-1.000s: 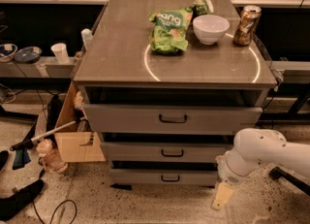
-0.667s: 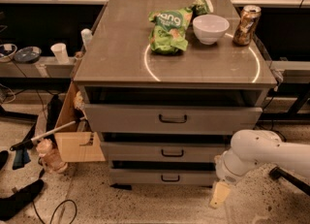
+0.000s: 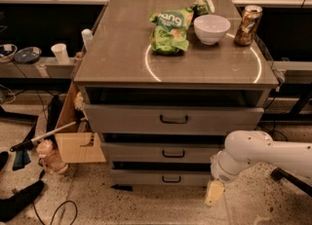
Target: Open bottom drawer
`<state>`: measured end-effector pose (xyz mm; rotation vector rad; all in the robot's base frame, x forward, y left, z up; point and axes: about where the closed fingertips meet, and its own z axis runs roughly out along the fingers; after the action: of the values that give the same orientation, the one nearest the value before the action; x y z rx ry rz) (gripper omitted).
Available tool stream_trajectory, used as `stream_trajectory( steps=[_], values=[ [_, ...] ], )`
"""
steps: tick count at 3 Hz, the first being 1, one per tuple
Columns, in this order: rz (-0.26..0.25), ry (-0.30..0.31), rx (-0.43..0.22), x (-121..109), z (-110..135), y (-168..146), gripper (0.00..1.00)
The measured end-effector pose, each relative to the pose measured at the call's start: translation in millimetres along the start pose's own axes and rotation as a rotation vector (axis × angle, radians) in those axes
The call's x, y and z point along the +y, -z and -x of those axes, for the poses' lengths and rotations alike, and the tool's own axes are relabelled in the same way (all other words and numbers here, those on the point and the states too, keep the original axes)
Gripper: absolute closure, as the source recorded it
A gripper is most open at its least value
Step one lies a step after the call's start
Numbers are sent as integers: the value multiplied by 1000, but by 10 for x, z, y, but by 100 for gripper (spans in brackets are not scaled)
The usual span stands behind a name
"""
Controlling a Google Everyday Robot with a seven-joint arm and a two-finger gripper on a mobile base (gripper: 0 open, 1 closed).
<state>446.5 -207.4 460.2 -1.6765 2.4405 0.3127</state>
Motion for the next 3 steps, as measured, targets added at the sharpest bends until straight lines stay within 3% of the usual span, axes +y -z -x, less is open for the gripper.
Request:
stream_trajectory(
  steps=[3],
  values=[
    [104, -105, -8, -122, -292, -629, 0]
  ],
)
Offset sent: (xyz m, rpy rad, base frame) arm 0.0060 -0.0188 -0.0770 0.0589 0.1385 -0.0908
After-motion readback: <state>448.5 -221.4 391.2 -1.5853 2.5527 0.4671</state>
